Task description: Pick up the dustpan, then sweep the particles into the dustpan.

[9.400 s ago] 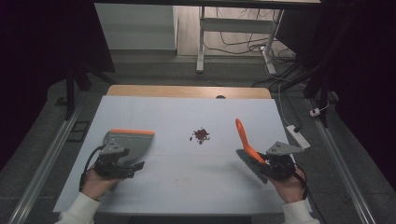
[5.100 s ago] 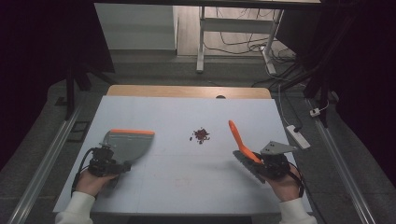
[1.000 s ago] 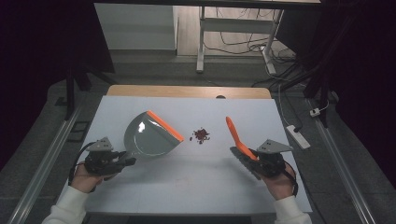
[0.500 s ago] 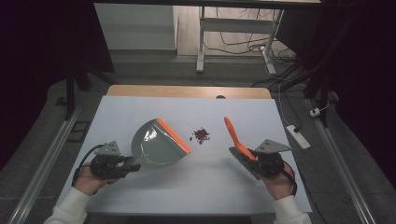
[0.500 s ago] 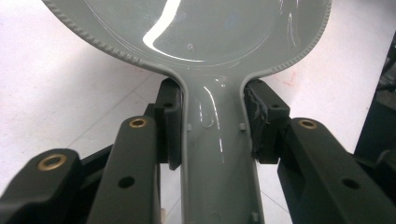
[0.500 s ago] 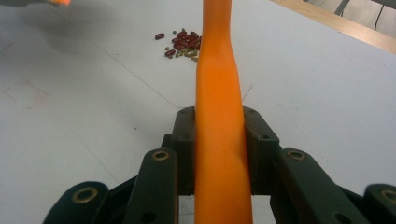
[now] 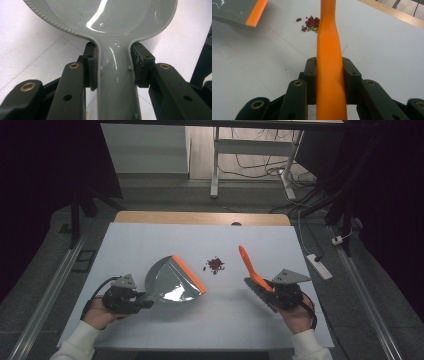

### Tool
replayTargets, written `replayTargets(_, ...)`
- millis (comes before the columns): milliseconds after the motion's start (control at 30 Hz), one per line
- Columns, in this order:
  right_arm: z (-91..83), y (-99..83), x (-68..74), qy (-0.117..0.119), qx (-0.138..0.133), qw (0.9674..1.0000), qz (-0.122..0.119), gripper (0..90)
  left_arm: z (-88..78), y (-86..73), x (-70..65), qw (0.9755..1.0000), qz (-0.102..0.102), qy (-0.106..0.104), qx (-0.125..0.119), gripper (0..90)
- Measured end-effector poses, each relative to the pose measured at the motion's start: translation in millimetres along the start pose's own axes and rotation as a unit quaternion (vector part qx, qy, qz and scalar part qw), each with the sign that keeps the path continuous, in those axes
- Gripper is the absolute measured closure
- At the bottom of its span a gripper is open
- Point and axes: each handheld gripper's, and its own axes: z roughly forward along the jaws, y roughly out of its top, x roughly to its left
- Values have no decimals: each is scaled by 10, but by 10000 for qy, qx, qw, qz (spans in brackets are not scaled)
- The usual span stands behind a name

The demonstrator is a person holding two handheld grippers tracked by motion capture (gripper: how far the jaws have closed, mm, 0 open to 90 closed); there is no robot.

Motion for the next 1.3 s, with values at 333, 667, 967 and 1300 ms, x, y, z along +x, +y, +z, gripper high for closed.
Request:
replayTargets(333,18,48,13,6,-51,10000,-26,699,121,29,-8,9995,25,-43,303,615)
replayTargets(667,51,168,32,18,-146,9998,-115,699,147,32,26,9994,-92,-57,323,615)
replayTargets(967,247,335,7,99,-189,9998,-58,699,174,57,37,9994,-87,-75,325,615)
replayTargets(1300,461,479,-34,79,-123,9999,-45,699,252,122,7,9993,-41,-112,368,615)
